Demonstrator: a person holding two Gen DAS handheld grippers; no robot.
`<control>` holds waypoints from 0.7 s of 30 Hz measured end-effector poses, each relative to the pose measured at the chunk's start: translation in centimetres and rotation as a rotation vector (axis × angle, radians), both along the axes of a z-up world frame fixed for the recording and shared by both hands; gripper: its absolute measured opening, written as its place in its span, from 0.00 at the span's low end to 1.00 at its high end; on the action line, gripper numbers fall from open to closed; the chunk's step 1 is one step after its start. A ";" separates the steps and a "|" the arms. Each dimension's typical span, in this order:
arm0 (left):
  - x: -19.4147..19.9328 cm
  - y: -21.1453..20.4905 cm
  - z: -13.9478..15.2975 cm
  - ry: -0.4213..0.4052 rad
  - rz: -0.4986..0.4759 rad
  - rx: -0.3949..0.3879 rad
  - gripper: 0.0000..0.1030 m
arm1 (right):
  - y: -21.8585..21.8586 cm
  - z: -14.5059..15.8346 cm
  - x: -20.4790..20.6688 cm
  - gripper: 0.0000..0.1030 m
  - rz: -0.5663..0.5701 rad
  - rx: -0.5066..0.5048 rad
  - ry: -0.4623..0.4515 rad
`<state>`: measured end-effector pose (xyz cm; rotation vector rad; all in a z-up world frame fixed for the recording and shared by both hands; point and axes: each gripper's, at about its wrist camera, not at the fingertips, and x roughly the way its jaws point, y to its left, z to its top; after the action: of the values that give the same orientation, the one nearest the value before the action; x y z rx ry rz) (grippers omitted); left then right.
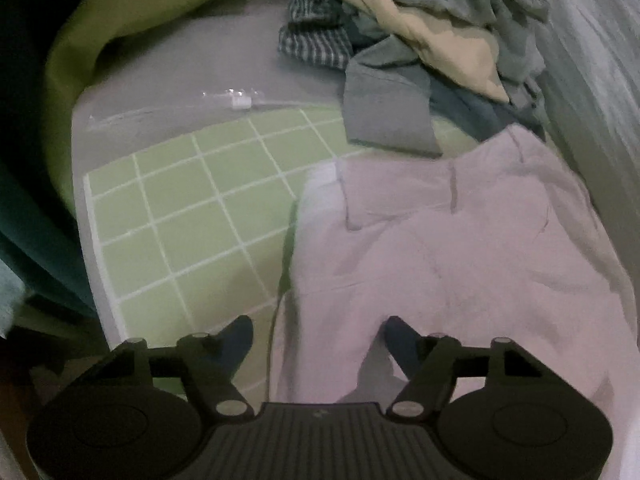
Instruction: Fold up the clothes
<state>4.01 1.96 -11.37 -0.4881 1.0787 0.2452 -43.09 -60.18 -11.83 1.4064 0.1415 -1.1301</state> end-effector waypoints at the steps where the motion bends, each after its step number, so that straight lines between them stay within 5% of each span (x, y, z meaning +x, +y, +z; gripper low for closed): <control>1: 0.2 -0.1 0.0 -0.007 -0.011 -0.013 0.56 | -0.2 0.1 -0.1 0.91 -0.016 0.003 0.020; 4: 0.3 -0.4 0.0 -0.029 -0.018 -0.035 0.31 | -1.4 0.4 -0.3 0.48 -0.041 0.041 0.113; 5: 0.2 -0.5 0.0 -0.036 -0.017 -0.040 0.10 | -1.7 0.4 -0.6 0.39 -0.050 0.048 0.122; 6: 0.0 -0.3 0.1 -0.046 -0.015 -0.042 0.06 | -1.9 0.5 -1.2 0.33 -0.066 0.039 0.105; 8: -0.6 0.1 0.5 -0.075 -0.013 -0.059 0.05 | -2.3 0.7 -2.5 0.04 -0.088 0.020 0.062; 21: -5.6 0.5 8.7 -0.266 -0.026 0.071 0.05 | -3.0 9.0 -6.3 0.02 0.019 -0.224 -0.148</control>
<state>-1.61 2.48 -2.69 -0.4293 0.8135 0.1889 -49.41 -63.17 -2.80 1.2800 -0.0753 -0.9901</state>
